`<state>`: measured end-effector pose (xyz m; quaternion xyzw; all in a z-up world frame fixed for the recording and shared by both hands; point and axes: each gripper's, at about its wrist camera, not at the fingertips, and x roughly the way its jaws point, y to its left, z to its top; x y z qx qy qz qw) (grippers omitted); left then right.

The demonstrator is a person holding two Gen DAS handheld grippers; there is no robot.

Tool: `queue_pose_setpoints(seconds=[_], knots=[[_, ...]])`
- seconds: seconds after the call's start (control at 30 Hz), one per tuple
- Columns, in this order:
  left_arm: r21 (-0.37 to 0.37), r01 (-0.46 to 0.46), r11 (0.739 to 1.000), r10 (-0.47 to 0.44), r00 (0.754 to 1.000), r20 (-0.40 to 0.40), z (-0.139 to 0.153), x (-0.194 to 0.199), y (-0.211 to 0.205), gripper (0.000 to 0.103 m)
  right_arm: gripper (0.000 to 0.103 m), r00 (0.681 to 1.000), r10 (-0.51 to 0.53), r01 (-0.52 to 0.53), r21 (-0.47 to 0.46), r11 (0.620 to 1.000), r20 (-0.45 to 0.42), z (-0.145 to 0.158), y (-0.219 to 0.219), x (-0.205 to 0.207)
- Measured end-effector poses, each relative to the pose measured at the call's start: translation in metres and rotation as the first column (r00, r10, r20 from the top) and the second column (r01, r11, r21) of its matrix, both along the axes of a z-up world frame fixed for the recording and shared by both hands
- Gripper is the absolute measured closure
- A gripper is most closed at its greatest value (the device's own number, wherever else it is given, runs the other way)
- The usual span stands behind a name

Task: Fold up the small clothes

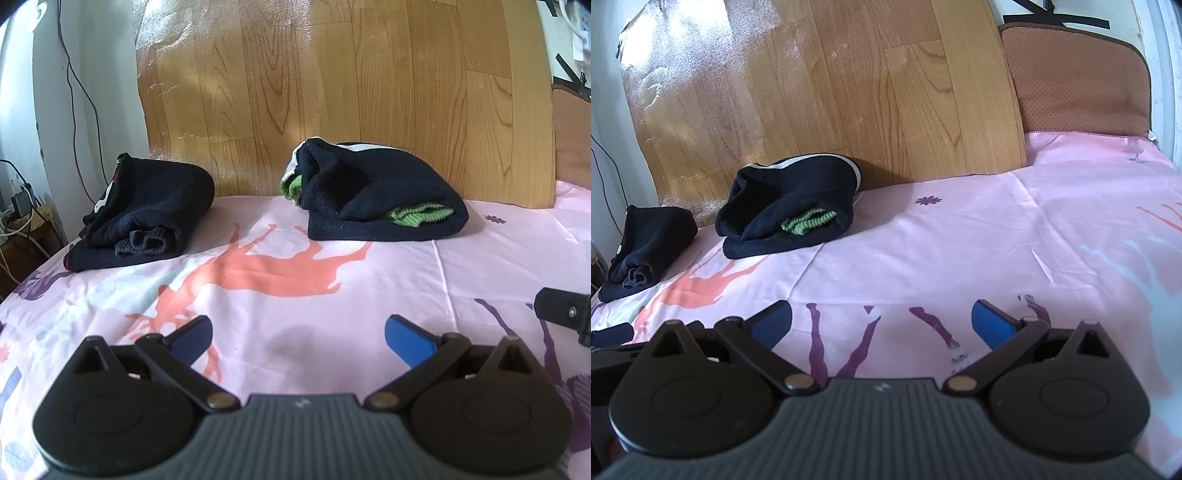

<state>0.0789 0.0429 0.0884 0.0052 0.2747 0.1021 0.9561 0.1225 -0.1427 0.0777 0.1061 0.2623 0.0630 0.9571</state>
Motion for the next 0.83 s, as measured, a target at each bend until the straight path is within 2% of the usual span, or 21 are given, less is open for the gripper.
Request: queue_pose_setpoints(seconds=[0.6, 0.73, 0.83], knots=[[-0.008, 0.006, 1.000, -0.006, 1.000, 0.000, 0.0004, 0.0000, 0.0000, 0.000, 0.000, 1.000, 0.000, 0.000, 0.004, 1.000, -0.002, -0.0003, 0.0001, -0.0002], [-0.010, 0.022, 1.000, -0.021, 0.999, 0.029, 0.0013, -0.0029, -0.0002, 0.000, 0.000, 1.000, -0.002, 0.002, 0.006, 1.000, 0.000, -0.0005, -0.0001, -0.0003], [-0.005, 0.036, 0.999, -0.036, 0.999, 0.023, 0.0011, -0.0015, -0.0020, 0.000, 0.000, 1.000, -0.003, 0.003, 0.006, 1.000, 0.002, -0.0007, -0.0006, 0.0000]])
